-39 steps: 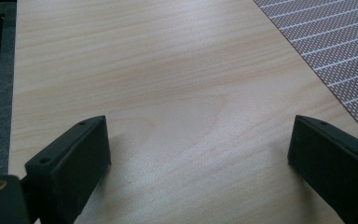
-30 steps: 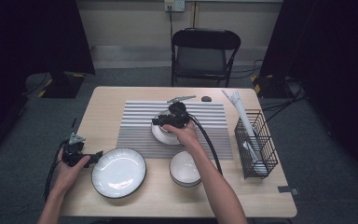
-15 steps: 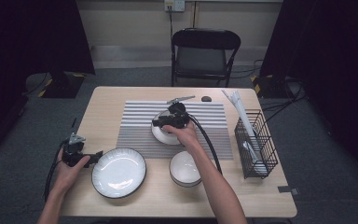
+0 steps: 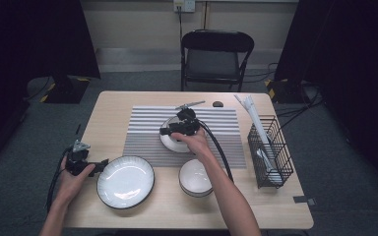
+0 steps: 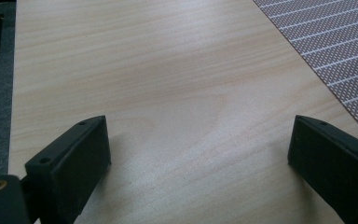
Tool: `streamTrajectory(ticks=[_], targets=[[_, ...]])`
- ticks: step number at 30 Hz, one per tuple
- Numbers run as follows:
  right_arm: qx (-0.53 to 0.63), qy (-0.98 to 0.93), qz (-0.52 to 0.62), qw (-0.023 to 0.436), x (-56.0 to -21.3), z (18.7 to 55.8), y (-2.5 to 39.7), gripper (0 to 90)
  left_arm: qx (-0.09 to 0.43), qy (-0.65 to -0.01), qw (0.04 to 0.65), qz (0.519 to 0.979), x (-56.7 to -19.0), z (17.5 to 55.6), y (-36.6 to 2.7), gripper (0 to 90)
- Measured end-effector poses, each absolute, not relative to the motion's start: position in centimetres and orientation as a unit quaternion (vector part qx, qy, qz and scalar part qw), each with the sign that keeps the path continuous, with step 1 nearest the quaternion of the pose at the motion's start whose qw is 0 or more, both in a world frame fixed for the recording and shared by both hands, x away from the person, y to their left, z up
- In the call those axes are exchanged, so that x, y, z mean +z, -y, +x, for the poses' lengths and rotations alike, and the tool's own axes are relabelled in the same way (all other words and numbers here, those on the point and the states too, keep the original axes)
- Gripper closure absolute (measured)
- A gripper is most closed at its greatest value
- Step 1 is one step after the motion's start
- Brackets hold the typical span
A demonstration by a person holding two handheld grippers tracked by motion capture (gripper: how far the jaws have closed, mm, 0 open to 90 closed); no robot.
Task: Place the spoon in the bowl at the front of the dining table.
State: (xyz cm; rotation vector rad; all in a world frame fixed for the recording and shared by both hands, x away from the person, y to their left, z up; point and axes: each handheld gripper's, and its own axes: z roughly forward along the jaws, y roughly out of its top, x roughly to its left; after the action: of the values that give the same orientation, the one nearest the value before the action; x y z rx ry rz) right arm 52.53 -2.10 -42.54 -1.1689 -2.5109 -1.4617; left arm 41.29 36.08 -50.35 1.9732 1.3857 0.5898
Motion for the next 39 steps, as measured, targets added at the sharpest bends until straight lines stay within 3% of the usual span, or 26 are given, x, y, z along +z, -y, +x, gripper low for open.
streamTrajectory(ticks=[12,19,24,39], targets=[[-0.475,0.805,-0.355,0.027,-41.7,51.7,2.3,52.1,0.225,-0.528,0.324,0.752,-50.4,41.3,-36.1,5.3],[-0.472,0.813,-0.335,0.06,-41.6,51.2,1.9,48.0,0.225,-0.528,0.324,0.752,-50.4,41.3,-36.1,5.3],[-0.481,0.808,-0.333,0.071,-41.9,51.7,1.6,39.6,0.225,-0.528,0.324,0.752,-50.3,41.3,-36.1,5.3],[-0.46,0.81,-0.363,0.035,-42.3,52.8,0.6,34.8,0.225,-0.528,0.324,0.752,-50.3,41.3,-36.1,5.3]])
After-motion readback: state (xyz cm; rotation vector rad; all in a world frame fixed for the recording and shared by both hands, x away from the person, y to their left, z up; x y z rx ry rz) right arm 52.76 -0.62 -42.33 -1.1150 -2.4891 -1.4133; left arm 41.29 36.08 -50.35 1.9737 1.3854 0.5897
